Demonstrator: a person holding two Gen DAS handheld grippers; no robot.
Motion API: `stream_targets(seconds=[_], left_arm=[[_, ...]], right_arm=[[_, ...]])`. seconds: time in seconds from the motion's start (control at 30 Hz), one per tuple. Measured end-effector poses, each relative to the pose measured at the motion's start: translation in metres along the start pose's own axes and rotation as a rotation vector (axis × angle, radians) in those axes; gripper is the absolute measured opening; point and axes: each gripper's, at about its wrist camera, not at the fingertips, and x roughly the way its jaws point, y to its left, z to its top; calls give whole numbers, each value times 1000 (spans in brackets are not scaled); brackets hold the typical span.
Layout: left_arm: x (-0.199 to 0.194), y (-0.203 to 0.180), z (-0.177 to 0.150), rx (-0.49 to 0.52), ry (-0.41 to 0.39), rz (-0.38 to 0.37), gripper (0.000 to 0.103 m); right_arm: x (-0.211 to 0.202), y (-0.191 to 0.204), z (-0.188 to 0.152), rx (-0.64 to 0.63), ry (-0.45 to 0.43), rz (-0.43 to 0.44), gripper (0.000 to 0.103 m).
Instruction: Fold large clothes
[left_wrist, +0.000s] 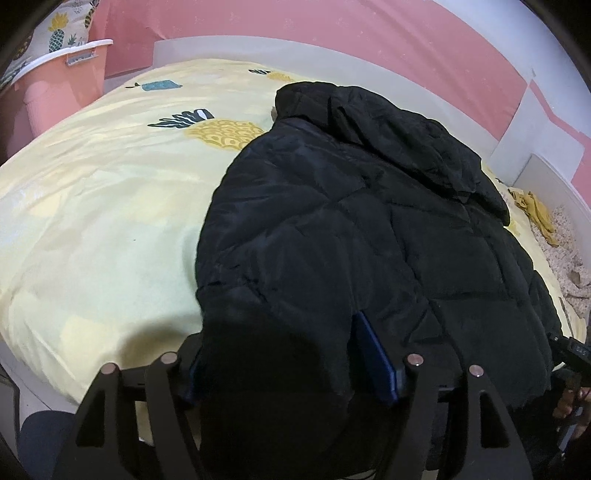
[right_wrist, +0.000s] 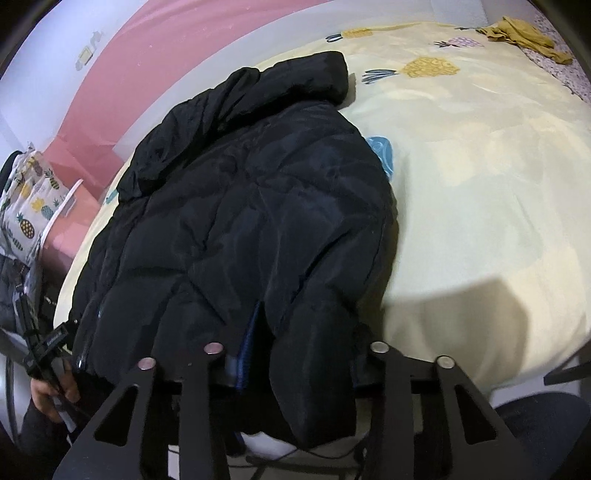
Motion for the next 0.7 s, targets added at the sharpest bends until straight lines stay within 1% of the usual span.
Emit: stream_targets(seconds=[0.07,0.1,0.13,0.17,0.2,0.23,0.27,0.33,0.37,0.47,0.57,0.7], left_arm=[[0,-2,1,19,1,8,72],[-1,-3,0,22,-1,12,71],[-2,-2,1,26,-3,13,66],[-3,-2,2,28,-7,13,55],[-6,-2,3,23,-12,7,48],[-9,-2,5,17,-17,-4,36],[-13,-1,7,15,-23,-11,28],[-21,-5,12,25,-41,-16,22],[-27,-7,14,29,-52,-22,19],[-49,-12,25,36,-106,-56,17],[-76,-13,36,34,-167,-94,16],[-110,-7,46,7,-235,-138,16]], right_arm=[[3,-2,1,19,-2,28,23],[4,-3,2,31,0,42,21],[3,-4,2,39,-2,51,19],[1,-4,3,40,-5,60,17],[-2,-2,3,35,-13,63,17],[-4,-1,4,31,-18,64,16],[-8,1,5,26,-27,68,15],[-16,5,6,18,-52,83,14],[-23,8,7,14,-72,97,13],[-45,20,11,-11,-125,139,12],[-67,36,12,-57,-174,185,12],[-96,56,10,-109,-230,238,12]])
